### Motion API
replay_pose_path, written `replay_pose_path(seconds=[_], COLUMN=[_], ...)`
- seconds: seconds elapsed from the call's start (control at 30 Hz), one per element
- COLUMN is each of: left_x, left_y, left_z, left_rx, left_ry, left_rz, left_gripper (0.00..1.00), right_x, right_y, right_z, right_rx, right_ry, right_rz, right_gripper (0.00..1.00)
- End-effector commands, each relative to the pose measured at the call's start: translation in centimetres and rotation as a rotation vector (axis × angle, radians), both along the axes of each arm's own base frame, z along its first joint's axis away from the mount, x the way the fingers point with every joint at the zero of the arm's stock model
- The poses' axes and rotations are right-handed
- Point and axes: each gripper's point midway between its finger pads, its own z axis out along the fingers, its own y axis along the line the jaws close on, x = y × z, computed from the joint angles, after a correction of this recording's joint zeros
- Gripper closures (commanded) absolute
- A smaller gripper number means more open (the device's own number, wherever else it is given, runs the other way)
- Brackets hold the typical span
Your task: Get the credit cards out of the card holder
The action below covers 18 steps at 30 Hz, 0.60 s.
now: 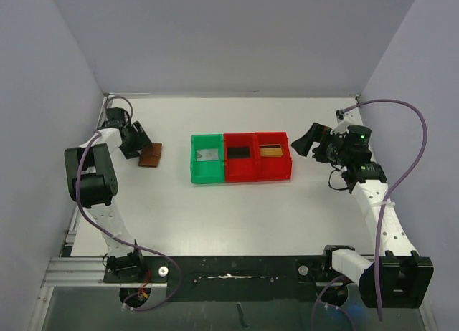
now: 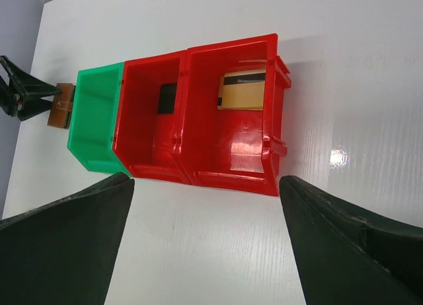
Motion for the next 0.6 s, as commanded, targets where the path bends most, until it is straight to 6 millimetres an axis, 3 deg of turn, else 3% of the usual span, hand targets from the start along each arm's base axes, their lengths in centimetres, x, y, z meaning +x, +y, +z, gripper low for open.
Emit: replay_pose_path(seconds=[0.0,0.2,0.4,0.57], left_x=[-0.6,-4.0,-9.1,-13.7], left_y=[-0.2,-1.5,-3.9,-6.2], left_z=[0.1,-0.6,-2.2,-1.1], left_rx=[0.007,0.061,0.111,0.159], left_ry=[-0.019,0.0,0.079,0.077], left_rz=[-0.005,0.002,-0.022,-0.007], left_gripper=[0.45,0.51,0.55,0.55], right_x=[1.0,0.6,-0.2,-0.8], right_y=[0.1,0.1,0.1,0.0], right_z=[3.0,3.1,2.8,2.7], right_rx=[0.016,0.025,0.027,0.028], right_ry=[-0.087,-0.079,-0.07,-0.067], right_rz=[0.005,-0.006,-0.012,-0.022], right_gripper=[0.03,0.02,0.02,0.02])
